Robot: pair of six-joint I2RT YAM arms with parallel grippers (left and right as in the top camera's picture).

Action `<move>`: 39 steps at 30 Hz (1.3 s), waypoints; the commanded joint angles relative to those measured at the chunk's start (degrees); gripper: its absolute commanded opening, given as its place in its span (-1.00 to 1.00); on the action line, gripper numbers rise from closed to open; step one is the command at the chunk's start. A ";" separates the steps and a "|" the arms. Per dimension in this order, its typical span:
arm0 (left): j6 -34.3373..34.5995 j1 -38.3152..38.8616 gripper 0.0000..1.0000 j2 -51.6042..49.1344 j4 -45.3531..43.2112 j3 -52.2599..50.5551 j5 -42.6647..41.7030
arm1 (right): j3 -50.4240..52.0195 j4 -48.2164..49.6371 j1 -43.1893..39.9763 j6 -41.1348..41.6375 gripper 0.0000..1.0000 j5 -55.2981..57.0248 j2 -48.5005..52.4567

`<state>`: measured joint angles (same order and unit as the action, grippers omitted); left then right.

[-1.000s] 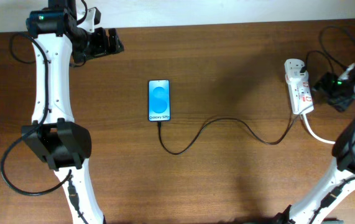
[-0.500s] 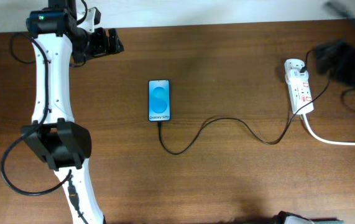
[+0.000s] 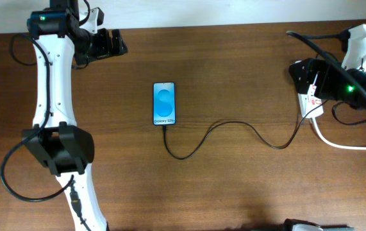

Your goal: Plug charger to phone and switch on socket

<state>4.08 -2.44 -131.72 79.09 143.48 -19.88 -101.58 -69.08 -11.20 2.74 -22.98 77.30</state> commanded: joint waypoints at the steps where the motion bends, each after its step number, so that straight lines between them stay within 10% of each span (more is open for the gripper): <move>1: -0.28 -0.35 0.99 0.70 -0.11 0.52 0.22 | -0.63 -0.15 0.42 -0.61 0.97 0.74 0.00; 17: -0.28 -0.35 0.99 0.70 -0.11 0.52 0.22 | 0.83 2.67 1.49 -4.04 0.97 6.43 -2.21; 27: -0.28 -0.35 0.99 0.70 -0.11 0.52 0.22 | 68.54 60.46 14.38 -4.07 0.97 19.21 -46.18; 33: -0.28 -0.35 0.99 0.70 -0.11 0.52 0.22 | 91.73 65.94 14.62 -4.04 0.97 19.19 -71.84; 39: -0.28 -0.35 0.99 0.70 -0.11 0.52 0.22 | 99.06 67.58 14.62 -4.00 0.97 18.51 -77.11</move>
<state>4.08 -2.44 -131.72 79.09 143.48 -19.88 -3.60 -1.67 2.96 -1.48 -4.12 0.91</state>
